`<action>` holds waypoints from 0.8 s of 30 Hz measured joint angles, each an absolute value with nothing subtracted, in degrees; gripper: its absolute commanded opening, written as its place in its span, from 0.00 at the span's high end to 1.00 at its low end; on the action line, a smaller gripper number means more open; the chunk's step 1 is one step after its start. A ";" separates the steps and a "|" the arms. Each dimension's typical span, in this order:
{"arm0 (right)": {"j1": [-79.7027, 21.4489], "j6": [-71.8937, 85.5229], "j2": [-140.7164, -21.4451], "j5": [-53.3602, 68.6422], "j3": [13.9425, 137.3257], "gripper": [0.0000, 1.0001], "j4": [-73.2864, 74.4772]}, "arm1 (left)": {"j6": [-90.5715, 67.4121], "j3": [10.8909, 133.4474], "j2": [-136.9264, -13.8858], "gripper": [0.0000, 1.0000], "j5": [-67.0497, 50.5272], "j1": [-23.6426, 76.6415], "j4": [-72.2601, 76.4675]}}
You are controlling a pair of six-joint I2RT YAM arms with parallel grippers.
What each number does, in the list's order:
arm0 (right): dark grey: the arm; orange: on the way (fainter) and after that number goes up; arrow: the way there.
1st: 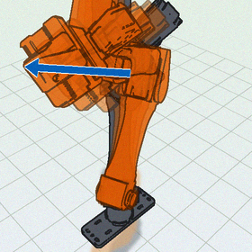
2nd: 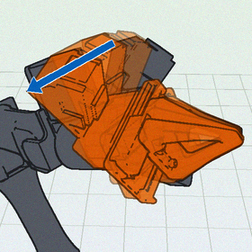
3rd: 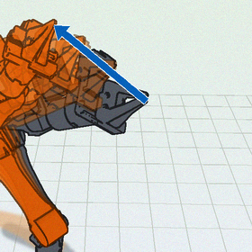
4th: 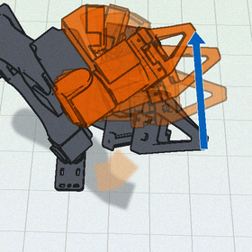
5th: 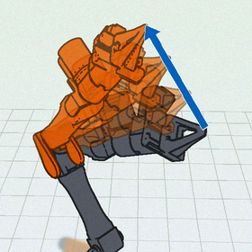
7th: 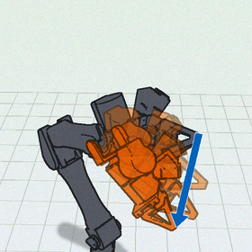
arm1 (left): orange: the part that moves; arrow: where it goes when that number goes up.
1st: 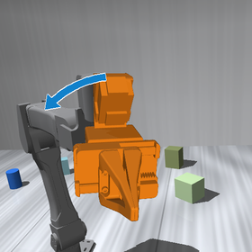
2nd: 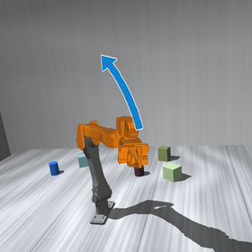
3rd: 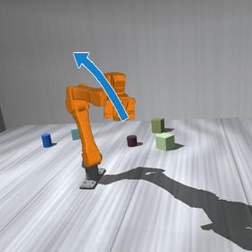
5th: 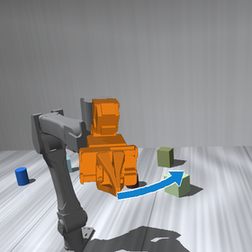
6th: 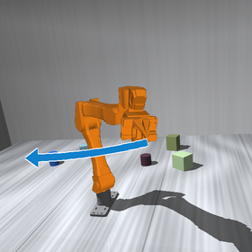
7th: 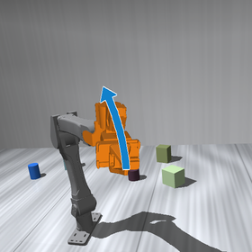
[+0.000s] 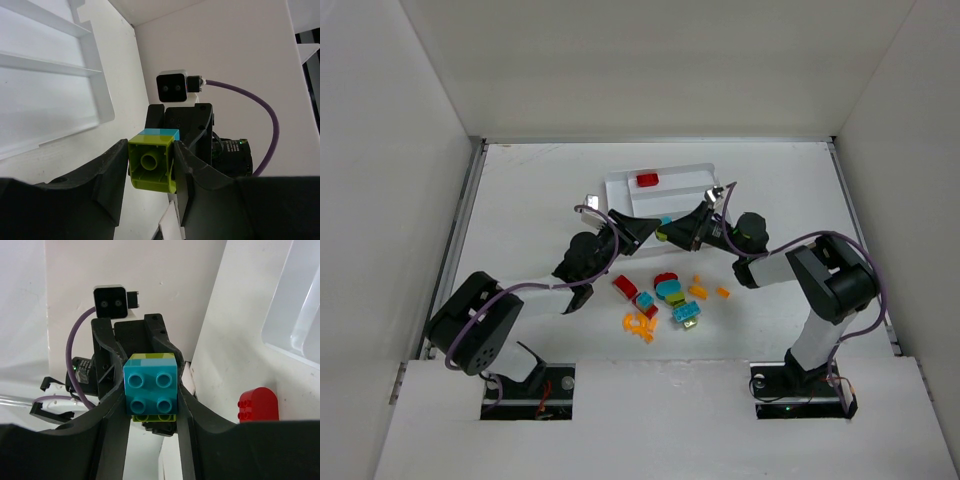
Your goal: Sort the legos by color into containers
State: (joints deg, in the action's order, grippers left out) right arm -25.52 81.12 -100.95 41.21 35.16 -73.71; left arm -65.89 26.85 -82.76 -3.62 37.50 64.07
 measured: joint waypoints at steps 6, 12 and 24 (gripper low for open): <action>-25.58 81.34 -100.97 41.65 35.22 0.35 -73.76 | -66.54 26.52 -82.74 0.86 -3.60 36.97 65.67; -25.56 81.43 -100.97 41.89 35.16 0.31 -73.73 | -66.78 23.57 -81.52 0.87 -3.53 35.81 66.32; -25.47 81.41 -101.23 41.85 34.98 0.45 -73.82 | -66.76 21.10 -75.92 0.87 -4.34 35.68 63.51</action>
